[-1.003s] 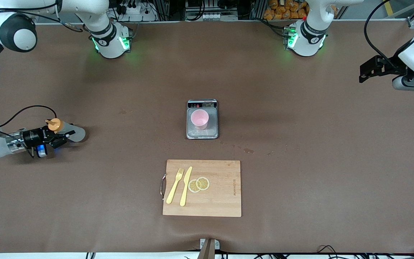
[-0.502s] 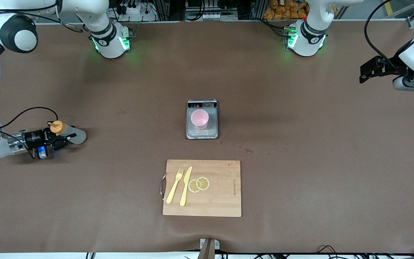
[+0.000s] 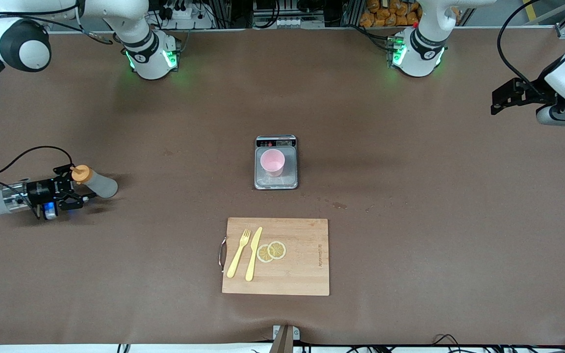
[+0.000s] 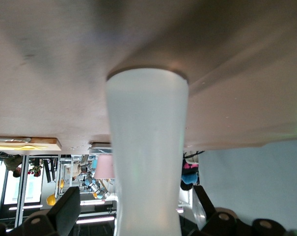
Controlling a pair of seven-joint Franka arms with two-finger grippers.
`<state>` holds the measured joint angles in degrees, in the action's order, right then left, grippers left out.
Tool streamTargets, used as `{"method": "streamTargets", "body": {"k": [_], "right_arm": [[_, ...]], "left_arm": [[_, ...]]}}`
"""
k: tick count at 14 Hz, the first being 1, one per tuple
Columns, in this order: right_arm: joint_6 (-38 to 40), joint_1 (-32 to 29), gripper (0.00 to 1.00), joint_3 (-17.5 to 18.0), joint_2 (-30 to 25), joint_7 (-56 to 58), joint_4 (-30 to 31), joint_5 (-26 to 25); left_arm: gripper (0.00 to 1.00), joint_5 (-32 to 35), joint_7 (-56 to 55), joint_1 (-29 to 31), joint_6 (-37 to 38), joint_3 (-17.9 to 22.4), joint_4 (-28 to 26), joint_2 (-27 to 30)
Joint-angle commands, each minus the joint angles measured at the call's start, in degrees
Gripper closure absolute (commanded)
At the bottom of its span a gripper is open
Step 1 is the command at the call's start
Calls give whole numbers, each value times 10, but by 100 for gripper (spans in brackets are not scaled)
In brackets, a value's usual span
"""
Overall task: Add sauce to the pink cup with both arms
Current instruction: 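Lower the bottle upright onto the table and open the right gripper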
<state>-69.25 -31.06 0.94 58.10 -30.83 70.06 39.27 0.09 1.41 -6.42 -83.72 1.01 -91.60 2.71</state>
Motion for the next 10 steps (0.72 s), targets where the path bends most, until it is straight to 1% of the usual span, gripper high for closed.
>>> {"method": "streamTargets", "body": {"k": [1, 3, 5, 8, 9, 10], "right_arm": [[10, -7, 0, 3, -27, -10, -26, -10], [11, -5, 0, 6, -44, -12, -54, -32], [10, 6, 0, 8, -71, -10, -63, -58], [10, 53, 0, 9, -110, -9, -90, -131], [11, 66, 0, 9, -127, -9, -91, -145], [11, 77, 0, 10, -148, -9, -91, -145]], "left_arm": [[0, -11, 2, 4, -7, 0, -2, 3], [0, -11, 1, 4, -7, 0, -2, 2], [0, -9, 2, 4, -7, 0, -2, 2], [0, -8, 1, 4, -7, 0, -2, 3], [0, -7, -2, 3, -7, -1, -2, 3], [0, -7, -4, 3, -7, -3, -2, 3]]}}
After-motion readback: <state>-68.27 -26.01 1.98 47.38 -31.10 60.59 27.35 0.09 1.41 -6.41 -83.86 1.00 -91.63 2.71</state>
